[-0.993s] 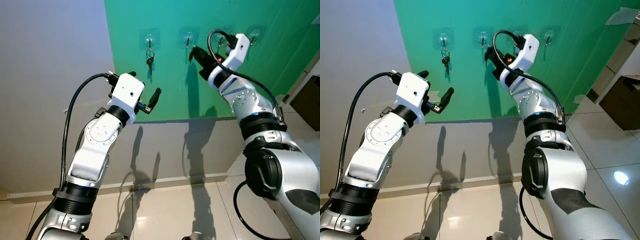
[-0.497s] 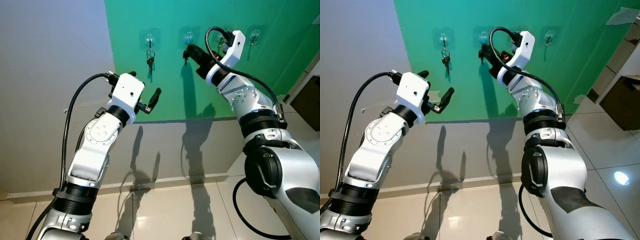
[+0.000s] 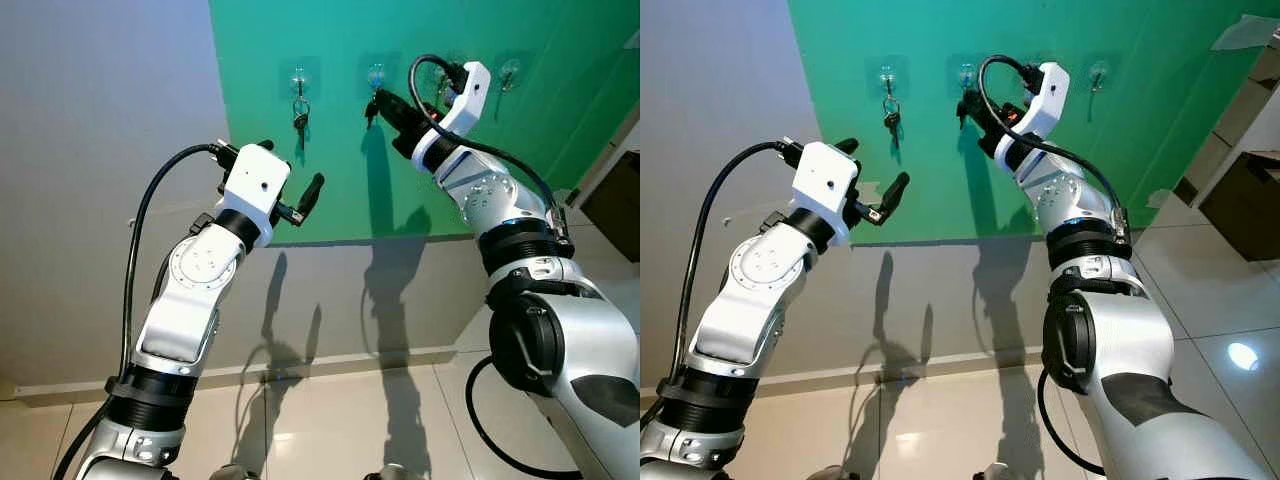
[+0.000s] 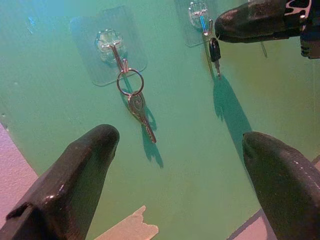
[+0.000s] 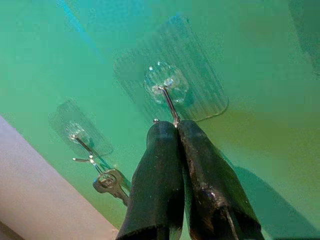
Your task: Hang keys on a hook
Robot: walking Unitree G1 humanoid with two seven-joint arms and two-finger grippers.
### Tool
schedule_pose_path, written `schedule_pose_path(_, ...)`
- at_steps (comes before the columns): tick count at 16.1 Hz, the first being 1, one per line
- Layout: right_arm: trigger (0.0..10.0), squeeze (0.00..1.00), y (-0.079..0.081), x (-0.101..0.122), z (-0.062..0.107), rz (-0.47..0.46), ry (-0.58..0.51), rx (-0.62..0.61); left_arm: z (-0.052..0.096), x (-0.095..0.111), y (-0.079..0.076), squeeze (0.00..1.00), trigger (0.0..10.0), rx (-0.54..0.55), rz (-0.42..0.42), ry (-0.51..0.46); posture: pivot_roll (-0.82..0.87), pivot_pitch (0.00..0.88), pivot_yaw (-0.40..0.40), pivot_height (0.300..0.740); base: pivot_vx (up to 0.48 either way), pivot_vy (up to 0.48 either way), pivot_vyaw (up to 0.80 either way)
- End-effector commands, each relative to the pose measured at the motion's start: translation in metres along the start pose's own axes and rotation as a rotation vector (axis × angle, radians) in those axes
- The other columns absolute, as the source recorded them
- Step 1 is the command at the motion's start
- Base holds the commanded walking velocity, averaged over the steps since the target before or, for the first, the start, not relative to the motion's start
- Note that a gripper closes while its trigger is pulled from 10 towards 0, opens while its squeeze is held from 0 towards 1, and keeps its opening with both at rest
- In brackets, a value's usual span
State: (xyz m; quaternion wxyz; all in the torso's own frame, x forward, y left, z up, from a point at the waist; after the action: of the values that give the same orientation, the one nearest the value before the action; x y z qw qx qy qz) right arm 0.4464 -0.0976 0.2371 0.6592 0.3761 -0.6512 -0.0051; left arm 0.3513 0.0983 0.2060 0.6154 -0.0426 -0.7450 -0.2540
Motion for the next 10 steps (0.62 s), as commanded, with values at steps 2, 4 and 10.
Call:
schedule_pose_path(2,10.0,0.0,-0.006,-0.004,0.002,0.015,0.023,-0.031,-0.002,0.006,-0.002,0.0,10.0,-0.014,-0.007,-0.012,-0.05,0.0,-0.042,0.718,0.0,0.0,0.0)
schedule_pose_path(4,10.0,0.0,-0.01,-0.005,0.004,0.017,0.029,-0.05,-0.002,0.006,-0.003,0.0,10.0,-0.018,-0.006,-0.011,-0.05,0.0,-0.04,0.718,0.0,0.0,0.0)
schedule_pose_path(10,10.0,0.0,-0.016,-0.015,0.007,0.033,0.056,-0.072,-0.002,0.005,-0.003,0.0,10.0,-0.02,-0.009,-0.007,-0.05,0.0,-0.037,0.718,0.0,0.0,0.0)
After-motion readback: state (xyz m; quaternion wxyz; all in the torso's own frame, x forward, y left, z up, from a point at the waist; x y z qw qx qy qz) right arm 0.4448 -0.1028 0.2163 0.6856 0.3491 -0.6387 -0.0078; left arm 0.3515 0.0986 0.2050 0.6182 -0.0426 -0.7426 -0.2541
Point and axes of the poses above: a point about 5 cm out from each wrist's last joint towards the gripper, its own z axis pointing back from the gripper into the wrist, its own x axis along the axis of the wrist's last joint, y = z × x, the point moved 4 cm from there along -z, pointing out of the wrist towards the gripper, and after that the axes turned 2 degrees about z, right-handed, at the moved point
